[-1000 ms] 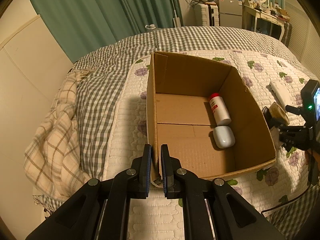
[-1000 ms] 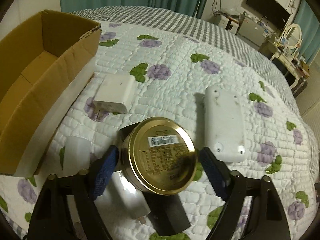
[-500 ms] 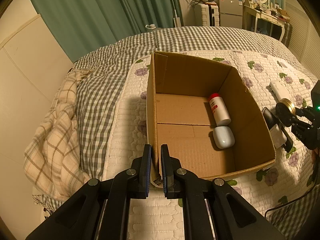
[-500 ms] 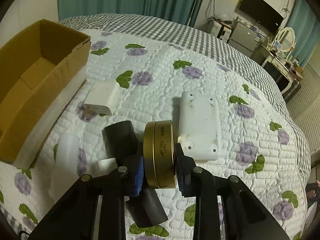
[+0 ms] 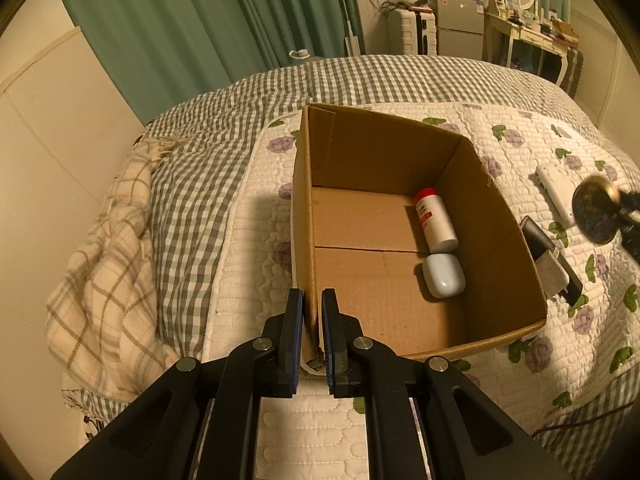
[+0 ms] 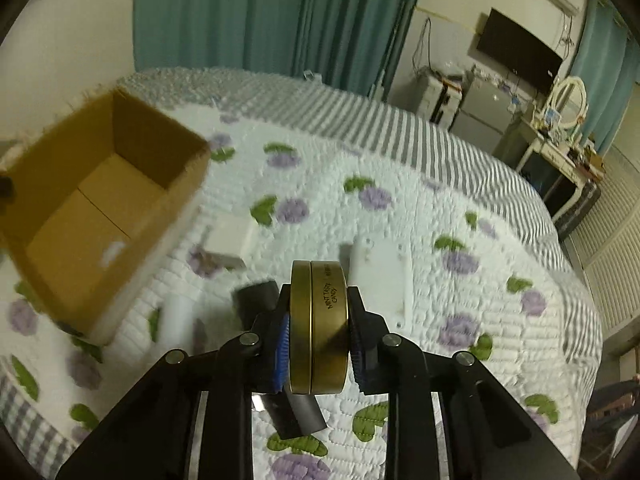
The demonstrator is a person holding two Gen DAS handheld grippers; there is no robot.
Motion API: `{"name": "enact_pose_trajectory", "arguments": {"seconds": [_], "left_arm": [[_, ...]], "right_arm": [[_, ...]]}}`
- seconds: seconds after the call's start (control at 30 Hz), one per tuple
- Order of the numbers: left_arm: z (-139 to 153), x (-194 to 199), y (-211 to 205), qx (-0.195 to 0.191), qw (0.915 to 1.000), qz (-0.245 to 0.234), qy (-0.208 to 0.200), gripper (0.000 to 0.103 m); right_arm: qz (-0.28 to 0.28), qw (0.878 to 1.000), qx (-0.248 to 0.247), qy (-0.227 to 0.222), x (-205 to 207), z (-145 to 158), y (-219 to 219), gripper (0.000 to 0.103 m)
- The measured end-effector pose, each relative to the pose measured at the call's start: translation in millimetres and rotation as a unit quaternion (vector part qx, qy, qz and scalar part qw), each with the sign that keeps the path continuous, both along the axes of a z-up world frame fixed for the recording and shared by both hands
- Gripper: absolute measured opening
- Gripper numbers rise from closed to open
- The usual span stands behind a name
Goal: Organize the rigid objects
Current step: 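Carry the tin into the box with the right tool and release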
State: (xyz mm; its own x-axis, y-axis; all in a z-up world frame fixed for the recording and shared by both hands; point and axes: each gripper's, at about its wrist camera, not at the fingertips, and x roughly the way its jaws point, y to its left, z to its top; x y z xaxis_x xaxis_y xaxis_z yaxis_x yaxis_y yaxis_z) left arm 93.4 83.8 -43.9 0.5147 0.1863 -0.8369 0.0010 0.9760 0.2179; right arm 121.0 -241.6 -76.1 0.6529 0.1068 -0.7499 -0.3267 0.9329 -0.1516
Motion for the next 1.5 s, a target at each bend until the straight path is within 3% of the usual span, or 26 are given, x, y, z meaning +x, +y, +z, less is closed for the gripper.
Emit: {"name": "enact_pose_trajectory", "arguments": {"seconds": [0.27,0.5,0.67,0.93,1.17,1.37,1.4,1.5], "left_arm": [[0.8,0.3,1.6,-0.006,1.0,-0.002,0.001,0.008],[1.6,-1.9,1.2,-0.009,0.9999,-0.007,-0.003,0.008],[2.1,-3.3,2.5,-0.014,0.9998,-0.009,-0.005,0.008],[1.6,-2.7,5.7,-0.018,0.9997,-0.012,-0.007,0.008],[1.7,-3.9,5.2,-0.019,0.9997,-0.013,-0.008,0.008],[1.7,-4.4,5.1,-0.017,0.9997,-0.013,-0.008,0.008],[1.3,-3.9,5.2,-0.019,0.9997,-0.014,-0.006,0.008],[1.4,-4.2,4.4,-0.017,0.9998,-0.011,-0.006,0.008]], "right_arm": [[0.057,0.996,0.023,-0.061,-15.8,73.3,39.1,0.024],[0.126,0.988,0.052,-0.068,-22.4,97.4,97.3,0.024],[0.163,0.984,0.063,-0.044,-18.9,79.6,141.2,0.024],[0.185,0.982,0.05,0.009,-6.3,25.4,185.5,0.024],[0.177,0.982,0.034,0.048,2.7,-13.1,194.2,0.024],[0.188,0.98,0.042,0.052,-6.6,-13.7,191.3,0.024],[0.188,0.98,0.04,0.047,-9.6,-11.1,190.3,0.027],[0.185,0.982,0.039,0.025,-19.2,2.8,185.3,0.068]]}}
